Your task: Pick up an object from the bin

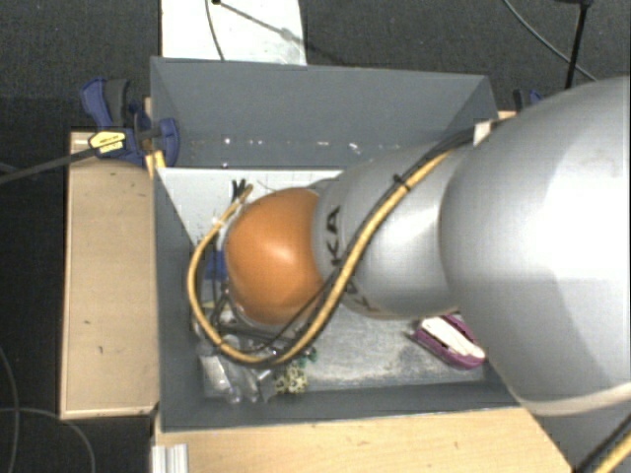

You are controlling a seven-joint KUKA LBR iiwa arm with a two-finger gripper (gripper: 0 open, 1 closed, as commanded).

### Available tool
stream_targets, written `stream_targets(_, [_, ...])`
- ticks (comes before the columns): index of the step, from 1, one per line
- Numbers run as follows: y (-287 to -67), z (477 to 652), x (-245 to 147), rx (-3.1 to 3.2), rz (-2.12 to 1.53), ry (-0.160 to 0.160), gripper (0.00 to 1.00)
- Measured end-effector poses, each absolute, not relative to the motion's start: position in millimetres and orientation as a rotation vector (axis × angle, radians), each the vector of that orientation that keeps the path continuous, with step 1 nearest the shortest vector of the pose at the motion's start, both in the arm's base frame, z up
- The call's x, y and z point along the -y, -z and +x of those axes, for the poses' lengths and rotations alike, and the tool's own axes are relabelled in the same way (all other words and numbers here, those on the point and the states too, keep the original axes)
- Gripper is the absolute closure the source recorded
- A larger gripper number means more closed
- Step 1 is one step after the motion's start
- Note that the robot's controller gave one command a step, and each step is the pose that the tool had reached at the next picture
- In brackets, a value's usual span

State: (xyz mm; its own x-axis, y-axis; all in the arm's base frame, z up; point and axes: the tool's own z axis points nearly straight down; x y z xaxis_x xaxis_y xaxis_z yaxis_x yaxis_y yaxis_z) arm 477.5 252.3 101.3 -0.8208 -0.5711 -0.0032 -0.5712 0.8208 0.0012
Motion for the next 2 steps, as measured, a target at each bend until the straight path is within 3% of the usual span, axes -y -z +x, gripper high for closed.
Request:
stream_targets(1, [-116.2,523.4,-250.7,-3.017,-0.852,-0.002,0.00])
stream_targets(2, [-74.2,564.1,-232.7,-2.936,-1.063,-0.008,0.00])
